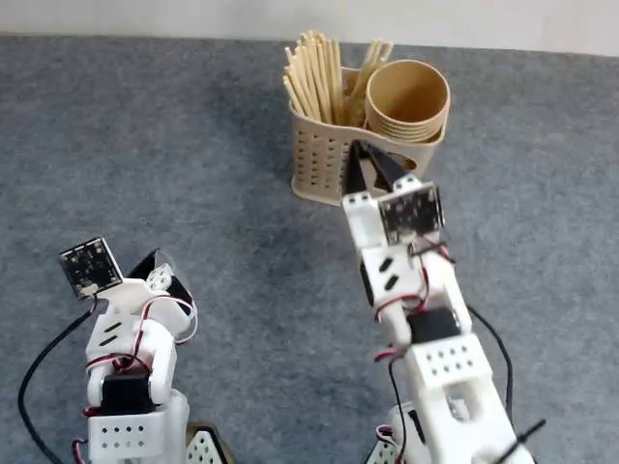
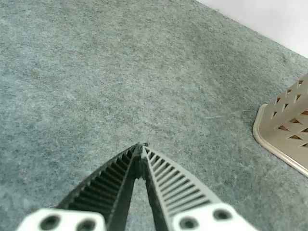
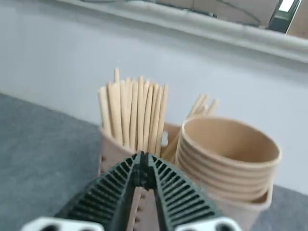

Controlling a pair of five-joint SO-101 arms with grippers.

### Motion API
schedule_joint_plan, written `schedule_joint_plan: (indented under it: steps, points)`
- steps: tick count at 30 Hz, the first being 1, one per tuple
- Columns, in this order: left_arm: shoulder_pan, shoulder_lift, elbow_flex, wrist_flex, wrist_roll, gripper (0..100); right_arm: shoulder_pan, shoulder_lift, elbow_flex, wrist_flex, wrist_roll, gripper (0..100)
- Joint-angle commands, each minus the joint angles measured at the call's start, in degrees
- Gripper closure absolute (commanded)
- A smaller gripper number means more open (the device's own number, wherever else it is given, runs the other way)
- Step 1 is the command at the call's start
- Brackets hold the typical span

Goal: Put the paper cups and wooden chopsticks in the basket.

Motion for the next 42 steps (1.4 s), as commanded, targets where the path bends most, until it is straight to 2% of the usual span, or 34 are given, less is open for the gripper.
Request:
schedule_joint_plan:
  steps: [1,8,15,18,23,29,33,42]
  points:
    - [0.5,-0.6,1.3,0.0,-0.3,100,-0.4,-8.4,3.2,4.4,-0.4,99.4]
    - [0.5,-0.6,1.3,0.0,-0.3,100,-0.3,-23.5,12.7,13.8,-0.4,99.4]
    - [0.5,-0.6,1.3,0.0,-0.3,100,-0.2,-43.4,22.2,28.4,-0.5,99.4]
    - [0.5,-0.6,1.3,0.0,-0.3,100,0.0,-50.4,24.1,35.0,-5.2,99.4]
    - [0.5,-0.6,1.3,0.0,-0.3,100,5.6,-47.0,24.1,39.2,-14.2,98.9]
    - [0.6,-0.5,1.3,0.0,-0.5,100,6.6,-46.9,27.5,41.3,-14.4,98.8]
    - [0.9,-0.1,1.3,0.5,-8.2,100,6.5,-46.4,31.8,43.4,-14.4,98.8]
    - [1.0,-0.1,1.3,5.9,-13.0,100,6.5,-46.9,32.4,62.7,-14.4,98.8]
